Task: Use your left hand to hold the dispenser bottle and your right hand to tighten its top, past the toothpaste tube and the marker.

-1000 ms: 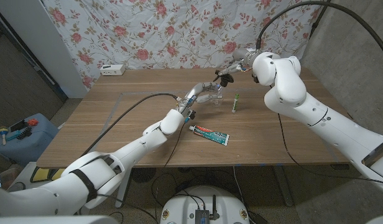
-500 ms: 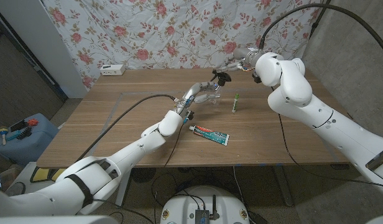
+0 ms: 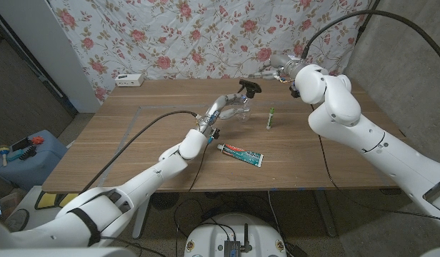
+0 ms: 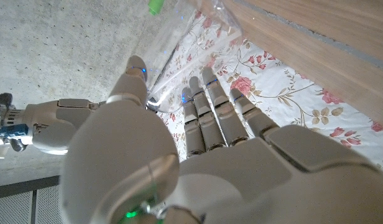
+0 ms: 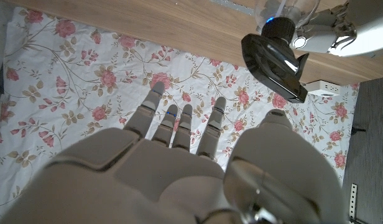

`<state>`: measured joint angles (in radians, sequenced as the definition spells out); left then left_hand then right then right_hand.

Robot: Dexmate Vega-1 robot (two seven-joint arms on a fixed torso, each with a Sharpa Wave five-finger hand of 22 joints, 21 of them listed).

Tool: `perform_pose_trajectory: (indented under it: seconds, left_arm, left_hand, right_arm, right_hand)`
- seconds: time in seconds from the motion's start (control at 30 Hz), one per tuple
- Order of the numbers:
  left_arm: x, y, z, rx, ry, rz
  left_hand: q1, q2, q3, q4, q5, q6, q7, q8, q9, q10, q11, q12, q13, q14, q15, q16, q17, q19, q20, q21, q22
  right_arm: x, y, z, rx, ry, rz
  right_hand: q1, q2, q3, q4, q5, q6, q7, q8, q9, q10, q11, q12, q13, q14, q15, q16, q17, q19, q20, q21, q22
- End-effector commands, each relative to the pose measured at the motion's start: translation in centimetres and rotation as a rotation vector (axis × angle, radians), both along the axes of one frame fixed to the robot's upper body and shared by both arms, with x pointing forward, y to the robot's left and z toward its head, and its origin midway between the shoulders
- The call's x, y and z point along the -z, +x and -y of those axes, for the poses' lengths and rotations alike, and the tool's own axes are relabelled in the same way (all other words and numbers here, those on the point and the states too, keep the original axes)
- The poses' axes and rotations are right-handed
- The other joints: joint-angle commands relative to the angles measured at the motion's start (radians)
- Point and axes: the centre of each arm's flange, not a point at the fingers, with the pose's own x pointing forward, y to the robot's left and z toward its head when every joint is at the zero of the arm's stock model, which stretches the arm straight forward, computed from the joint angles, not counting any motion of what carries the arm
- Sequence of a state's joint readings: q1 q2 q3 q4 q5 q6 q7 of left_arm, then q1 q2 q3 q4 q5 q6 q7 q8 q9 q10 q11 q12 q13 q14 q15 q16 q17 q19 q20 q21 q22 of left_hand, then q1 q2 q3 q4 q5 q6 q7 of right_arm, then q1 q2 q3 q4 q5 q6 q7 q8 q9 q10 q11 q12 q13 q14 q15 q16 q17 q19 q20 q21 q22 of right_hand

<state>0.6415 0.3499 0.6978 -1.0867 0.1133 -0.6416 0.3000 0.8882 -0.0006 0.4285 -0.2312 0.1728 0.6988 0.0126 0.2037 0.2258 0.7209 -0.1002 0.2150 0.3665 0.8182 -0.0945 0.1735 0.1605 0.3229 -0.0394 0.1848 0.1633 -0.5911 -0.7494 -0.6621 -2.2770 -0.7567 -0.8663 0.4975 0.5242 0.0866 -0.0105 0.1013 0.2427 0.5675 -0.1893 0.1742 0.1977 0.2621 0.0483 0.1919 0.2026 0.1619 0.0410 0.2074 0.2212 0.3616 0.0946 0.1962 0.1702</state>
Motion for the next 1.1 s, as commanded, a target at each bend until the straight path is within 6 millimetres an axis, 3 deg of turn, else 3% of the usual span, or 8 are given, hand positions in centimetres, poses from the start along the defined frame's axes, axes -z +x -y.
perform_pose_trajectory:
  seconds: [0.03,0.63,0.67,0.7,0.73,0.77,0.83,1.1]
  left_arm:
    - [0.5,-0.6,-1.5,0.006,-0.070,-0.006]
    - [1.3,-0.1,-2.9,0.023,-0.185,-0.033]
    - [1.3,-0.1,-2.9,0.025,-0.185,-0.033]
    - [1.4,0.0,-2.9,0.029,-0.194,-0.037]
    - [1.4,0.0,-2.9,0.030,-0.205,-0.041]
    - [1.5,0.1,-2.9,0.033,-0.211,-0.046]
    - [1.6,0.2,-2.8,0.043,-0.220,-0.059]
    - [1.8,0.3,-2.9,0.059,-0.247,-0.092]
  left_hand:
    - [-0.046,0.059,0.084,0.077,0.006,0.056,-0.044,0.005,0.002,0.001,-0.004,0.003,0.003,-0.003,-0.072,0.003,0.003,-0.002,-0.048,0.001,0.003]
    - [-0.045,0.054,0.086,0.074,0.006,0.042,-0.044,0.000,0.002,-0.009,-0.006,-0.003,-0.002,-0.019,-0.076,-0.001,0.001,-0.006,-0.041,0.000,0.004]
    - [-0.045,0.053,0.085,0.074,0.006,0.040,-0.044,-0.001,0.002,-0.010,-0.004,-0.003,-0.003,-0.021,-0.075,-0.002,0.001,-0.007,-0.040,0.000,0.004]
    - [-0.045,0.052,0.085,0.073,0.006,0.038,-0.047,-0.001,0.002,-0.009,-0.005,-0.003,-0.003,-0.022,-0.076,-0.002,0.001,-0.007,-0.040,0.000,0.004]
    - [-0.046,0.051,0.085,0.073,0.006,0.036,-0.047,-0.002,0.001,-0.012,-0.004,-0.004,-0.003,-0.025,-0.075,-0.003,0.001,-0.009,-0.038,-0.001,0.004]
    - [-0.046,0.050,0.084,0.073,0.006,0.035,-0.047,-0.002,0.001,-0.014,-0.006,-0.005,-0.004,-0.026,-0.074,-0.003,0.000,-0.009,-0.038,-0.001,0.004]
    - [-0.045,0.048,0.084,0.073,0.006,0.031,-0.048,-0.004,0.001,-0.019,-0.001,-0.008,-0.005,-0.031,-0.073,-0.004,0.000,-0.010,-0.038,-0.001,0.004]
    - [-0.043,0.037,0.082,0.071,0.006,-0.006,-0.058,-0.014,-0.001,-0.052,-0.005,-0.019,-0.014,-0.074,-0.074,-0.008,-0.002,-0.021,-0.029,-0.002,0.005]
  right_arm:
    - [1.2,0.3,-0.4,-0.033,0.116,0.017]
    - [2.9,2.0,1.2,-0.148,0.345,0.018]
    - [2.9,2.0,1.2,-0.150,0.346,0.019]
    - [3.0,2.1,1.3,-0.154,0.361,0.020]
    - [3.2,2.4,1.5,-0.163,0.386,0.026]
    - [3.3,2.5,1.6,-0.170,0.398,0.027]
    - [3.6,2.7,1.8,-0.183,0.423,0.029]
    - [4.7,3.6,2.6,-0.239,0.515,0.026]
  right_hand:
    - [-0.014,0.004,0.000,0.014,0.005,-0.011,0.012,0.004,0.002,0.004,0.005,0.009,0.005,0.005,-0.003,0.007,0.005,0.010,0.000,0.004,0.003]
    - [-0.038,0.018,-0.006,0.019,0.005,-0.074,0.029,0.001,-0.003,-0.012,0.009,0.004,0.002,-0.010,-0.002,-0.002,-0.001,0.034,-0.073,0.005,0.002]
    - [-0.038,0.018,-0.006,0.019,0.005,-0.077,0.024,0.001,-0.003,-0.012,0.009,0.004,0.002,-0.011,-0.001,-0.003,-0.002,0.033,-0.074,0.004,0.001]
    - [-0.041,0.024,-0.005,0.018,0.006,-0.085,-0.025,0.004,-0.003,-0.014,0.009,0.004,0.000,-0.013,-0.001,-0.004,-0.004,0.031,-0.078,0.002,0.000]
    - [-0.041,0.024,-0.005,0.018,0.006,-0.085,-0.029,0.005,-0.003,-0.018,0.007,0.003,0.000,-0.015,0.000,-0.005,-0.005,0.031,-0.080,0.001,0.000]
    - [-0.042,0.024,-0.006,0.018,0.006,-0.094,-0.027,0.003,-0.004,-0.018,0.007,0.003,-0.001,-0.015,0.000,-0.005,-0.005,0.032,-0.080,0.001,0.000]
    - [-0.046,0.023,-0.008,0.017,0.006,-0.107,0.012,0.004,-0.005,-0.019,0.007,0.003,-0.002,-0.017,0.002,-0.006,-0.007,0.029,-0.083,-0.001,0.000]
    - [-0.060,0.028,-0.012,0.018,0.006,-0.148,0.029,0.000,-0.009,-0.031,0.012,0.000,-0.006,-0.032,0.003,-0.010,-0.011,0.020,-0.091,-0.007,-0.001]
